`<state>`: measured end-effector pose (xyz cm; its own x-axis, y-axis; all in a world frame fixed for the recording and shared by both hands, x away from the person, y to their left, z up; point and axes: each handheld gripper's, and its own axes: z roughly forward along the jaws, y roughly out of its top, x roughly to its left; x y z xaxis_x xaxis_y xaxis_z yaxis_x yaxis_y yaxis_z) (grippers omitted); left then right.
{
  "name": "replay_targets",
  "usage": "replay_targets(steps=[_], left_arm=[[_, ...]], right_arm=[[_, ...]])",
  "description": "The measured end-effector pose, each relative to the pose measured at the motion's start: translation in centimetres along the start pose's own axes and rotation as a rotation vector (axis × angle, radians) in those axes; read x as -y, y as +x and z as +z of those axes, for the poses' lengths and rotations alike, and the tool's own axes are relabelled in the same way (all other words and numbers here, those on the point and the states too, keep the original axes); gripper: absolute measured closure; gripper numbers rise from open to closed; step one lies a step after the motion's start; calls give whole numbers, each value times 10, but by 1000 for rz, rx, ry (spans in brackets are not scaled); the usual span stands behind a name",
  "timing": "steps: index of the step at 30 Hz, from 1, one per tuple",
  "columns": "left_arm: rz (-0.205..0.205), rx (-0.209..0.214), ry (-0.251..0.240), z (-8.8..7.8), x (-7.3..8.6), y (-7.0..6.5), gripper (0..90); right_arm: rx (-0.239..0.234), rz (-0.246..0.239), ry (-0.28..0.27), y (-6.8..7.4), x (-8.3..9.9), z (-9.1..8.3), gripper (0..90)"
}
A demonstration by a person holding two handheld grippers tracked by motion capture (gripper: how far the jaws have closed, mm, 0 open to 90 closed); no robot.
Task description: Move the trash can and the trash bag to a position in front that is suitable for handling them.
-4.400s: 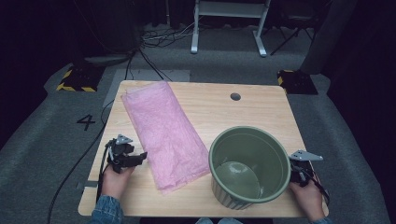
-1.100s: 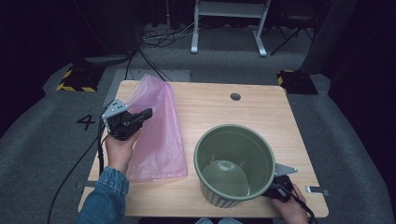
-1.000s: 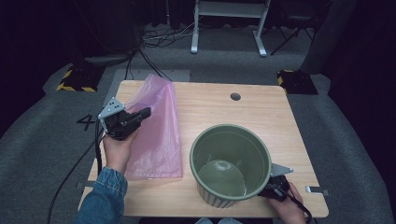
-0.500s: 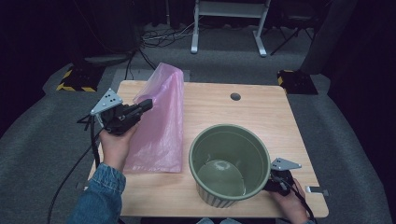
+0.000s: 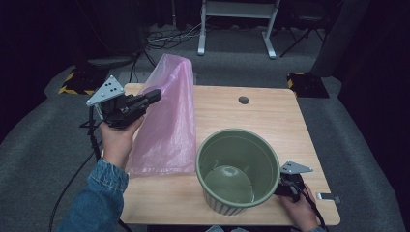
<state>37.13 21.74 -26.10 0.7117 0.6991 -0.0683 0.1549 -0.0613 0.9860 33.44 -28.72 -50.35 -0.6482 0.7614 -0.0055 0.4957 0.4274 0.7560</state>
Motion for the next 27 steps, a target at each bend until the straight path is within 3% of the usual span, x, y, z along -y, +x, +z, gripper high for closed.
replay_targets(steps=[15, 27], left_arm=[[43, 26, 12, -8, -29, 6, 899], [81, 70, 1, -10, -54, -5, 899]], right_arm=[[0, 0, 0, 0, 0, 0, 331], [0, 2, 0, 0, 0, 0, 331]])
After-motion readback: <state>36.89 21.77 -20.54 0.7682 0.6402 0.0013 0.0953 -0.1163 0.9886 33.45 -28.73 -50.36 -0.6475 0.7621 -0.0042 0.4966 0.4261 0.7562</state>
